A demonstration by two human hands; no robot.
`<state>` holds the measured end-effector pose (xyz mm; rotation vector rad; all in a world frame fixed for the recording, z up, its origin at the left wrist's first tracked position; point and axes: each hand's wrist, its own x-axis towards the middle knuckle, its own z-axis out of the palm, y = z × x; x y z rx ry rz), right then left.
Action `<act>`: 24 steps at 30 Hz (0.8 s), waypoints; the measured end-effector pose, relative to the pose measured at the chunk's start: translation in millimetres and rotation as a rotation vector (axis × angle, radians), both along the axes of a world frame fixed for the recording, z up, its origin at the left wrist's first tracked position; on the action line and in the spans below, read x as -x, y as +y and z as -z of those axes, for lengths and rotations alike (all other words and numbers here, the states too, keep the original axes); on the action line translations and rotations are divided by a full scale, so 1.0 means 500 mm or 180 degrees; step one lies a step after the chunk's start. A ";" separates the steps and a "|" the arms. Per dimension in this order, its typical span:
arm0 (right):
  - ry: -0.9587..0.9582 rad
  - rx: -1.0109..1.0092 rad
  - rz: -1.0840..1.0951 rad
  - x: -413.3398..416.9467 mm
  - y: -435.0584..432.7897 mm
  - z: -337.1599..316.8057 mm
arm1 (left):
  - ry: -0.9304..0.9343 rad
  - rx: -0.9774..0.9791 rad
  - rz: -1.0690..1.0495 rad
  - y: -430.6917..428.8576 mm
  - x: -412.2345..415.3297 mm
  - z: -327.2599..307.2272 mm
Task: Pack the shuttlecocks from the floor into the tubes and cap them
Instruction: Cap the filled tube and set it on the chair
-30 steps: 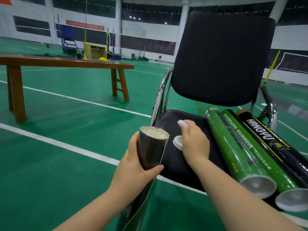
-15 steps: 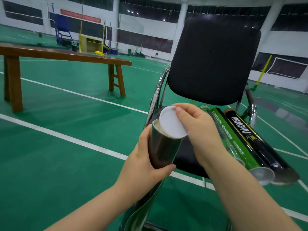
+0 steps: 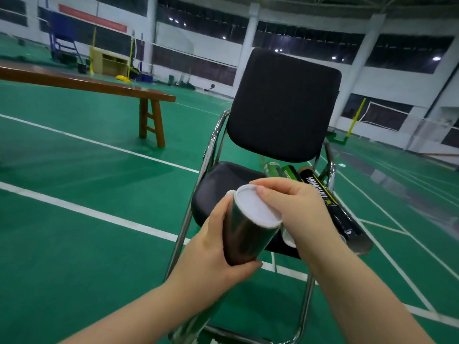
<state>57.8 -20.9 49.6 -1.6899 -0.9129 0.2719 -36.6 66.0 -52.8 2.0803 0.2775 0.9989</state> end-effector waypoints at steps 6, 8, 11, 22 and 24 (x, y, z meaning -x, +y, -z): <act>-0.0164 0.0589 0.0015 0.007 -0.017 0.010 | 0.0089 0.0040 0.0029 -0.018 0.014 0.008; -0.0264 0.0788 0.0070 0.012 -0.015 0.020 | 0.0118 0.0056 0.0030 -0.025 0.016 0.017; -0.0216 0.0718 0.0146 0.020 -0.015 0.028 | 0.0074 0.0084 -0.0001 -0.029 0.016 0.027; -0.0817 0.1077 -0.0230 0.035 -0.034 0.011 | 0.0153 -0.0270 0.0081 -0.029 0.021 0.019; -0.1380 0.1373 -0.0370 0.050 -0.035 0.002 | 0.0101 -0.0316 0.0054 -0.029 0.019 0.012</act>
